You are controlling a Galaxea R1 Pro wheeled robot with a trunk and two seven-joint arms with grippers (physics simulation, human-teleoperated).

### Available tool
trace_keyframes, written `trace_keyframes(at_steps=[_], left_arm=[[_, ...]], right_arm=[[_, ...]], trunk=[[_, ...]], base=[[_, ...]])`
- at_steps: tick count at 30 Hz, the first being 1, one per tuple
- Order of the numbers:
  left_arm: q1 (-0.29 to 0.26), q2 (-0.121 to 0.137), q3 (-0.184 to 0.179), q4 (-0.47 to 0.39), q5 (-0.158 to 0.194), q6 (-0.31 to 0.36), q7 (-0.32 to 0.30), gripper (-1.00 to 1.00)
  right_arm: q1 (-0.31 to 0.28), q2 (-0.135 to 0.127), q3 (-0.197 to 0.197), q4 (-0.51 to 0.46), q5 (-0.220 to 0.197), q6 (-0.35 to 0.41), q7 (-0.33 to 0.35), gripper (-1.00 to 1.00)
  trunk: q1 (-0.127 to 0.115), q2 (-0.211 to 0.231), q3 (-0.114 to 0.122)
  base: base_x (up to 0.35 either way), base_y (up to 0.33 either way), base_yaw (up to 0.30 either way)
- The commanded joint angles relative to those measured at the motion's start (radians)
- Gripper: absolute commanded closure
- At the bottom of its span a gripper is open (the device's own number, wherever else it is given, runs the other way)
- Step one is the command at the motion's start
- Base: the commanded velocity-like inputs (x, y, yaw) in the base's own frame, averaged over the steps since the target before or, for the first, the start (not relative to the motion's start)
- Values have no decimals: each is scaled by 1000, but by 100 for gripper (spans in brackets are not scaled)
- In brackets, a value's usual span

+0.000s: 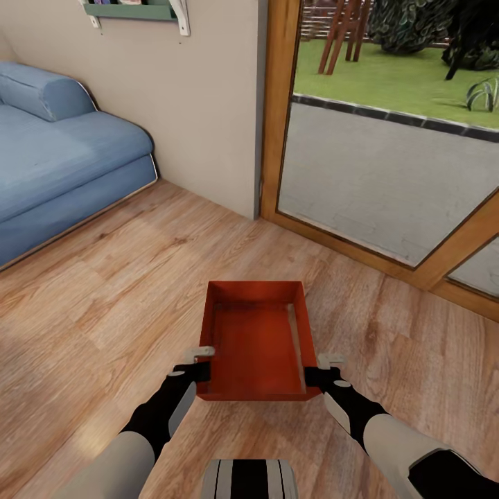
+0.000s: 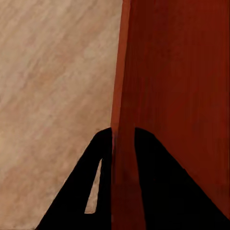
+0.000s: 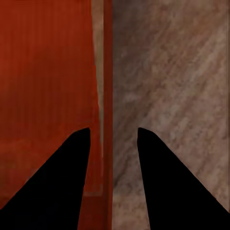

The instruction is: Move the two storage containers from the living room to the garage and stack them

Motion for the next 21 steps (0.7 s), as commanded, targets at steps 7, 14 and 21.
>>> trace_keyframes(at_steps=[7, 14, 21], left_arm=[[-1, 0, -3, -6, -19, 8, 22, 100], [-1, -1, -3, -7, -19, 8, 22, 100], [-1, 0, -2, -9, -19, 8, 22, 100]], right_arm=[[0, -1, 1, 4, -13, -6, 3, 100], [0, -1, 1, 4, -13, -6, 2, 100], [0, -1, 1, 4, -13, -6, 2, 100]], trunk=[[30, 0, -1], [30, 0, -1], [11, 35, 15]], base=[[0, 0, 0], [0, 0, 0], [0, 0, 0]])
